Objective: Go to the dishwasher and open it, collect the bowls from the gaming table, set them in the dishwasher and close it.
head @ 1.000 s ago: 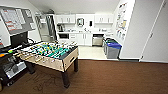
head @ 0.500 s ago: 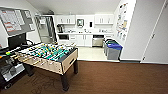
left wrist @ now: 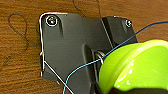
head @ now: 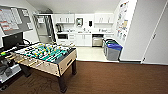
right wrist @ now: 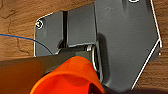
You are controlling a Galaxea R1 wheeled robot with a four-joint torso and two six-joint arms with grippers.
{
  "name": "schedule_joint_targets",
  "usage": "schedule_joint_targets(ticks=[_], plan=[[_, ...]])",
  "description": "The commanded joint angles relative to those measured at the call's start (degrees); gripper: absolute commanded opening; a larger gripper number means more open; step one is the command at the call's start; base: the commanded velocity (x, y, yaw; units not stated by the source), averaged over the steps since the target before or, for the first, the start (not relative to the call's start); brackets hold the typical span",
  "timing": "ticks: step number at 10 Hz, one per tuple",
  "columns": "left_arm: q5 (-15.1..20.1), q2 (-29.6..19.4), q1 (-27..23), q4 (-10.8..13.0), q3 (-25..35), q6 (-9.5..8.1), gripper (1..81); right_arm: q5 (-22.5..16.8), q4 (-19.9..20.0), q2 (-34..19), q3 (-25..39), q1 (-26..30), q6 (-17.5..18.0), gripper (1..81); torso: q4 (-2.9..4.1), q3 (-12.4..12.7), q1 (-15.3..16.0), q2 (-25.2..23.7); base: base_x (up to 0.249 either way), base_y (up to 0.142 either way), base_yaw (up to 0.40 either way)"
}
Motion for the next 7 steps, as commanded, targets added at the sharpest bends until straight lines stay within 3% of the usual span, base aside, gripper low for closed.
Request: schedule_joint_targets(ticks=[1, 7], plan=[[1.5, -1.0, -2.1, 0.7, 0.0, 0.21, 1.0, -2.7, -0.6, 0.3, 0.4, 1.9, -0.2, 1.0, 0.00, 0.0, 0.0, 0.0, 0.125, -0.084, 0.000], [1.5, -1.1, -2.1, 0.9, 0.0, 0.21, 1.0, -2.7, -0.6, 0.3, 0.4, 2.1, -0.3, 1.0, 0.00, 0.0, 0.0, 0.0, 0.125, -0.081, 0.000]])
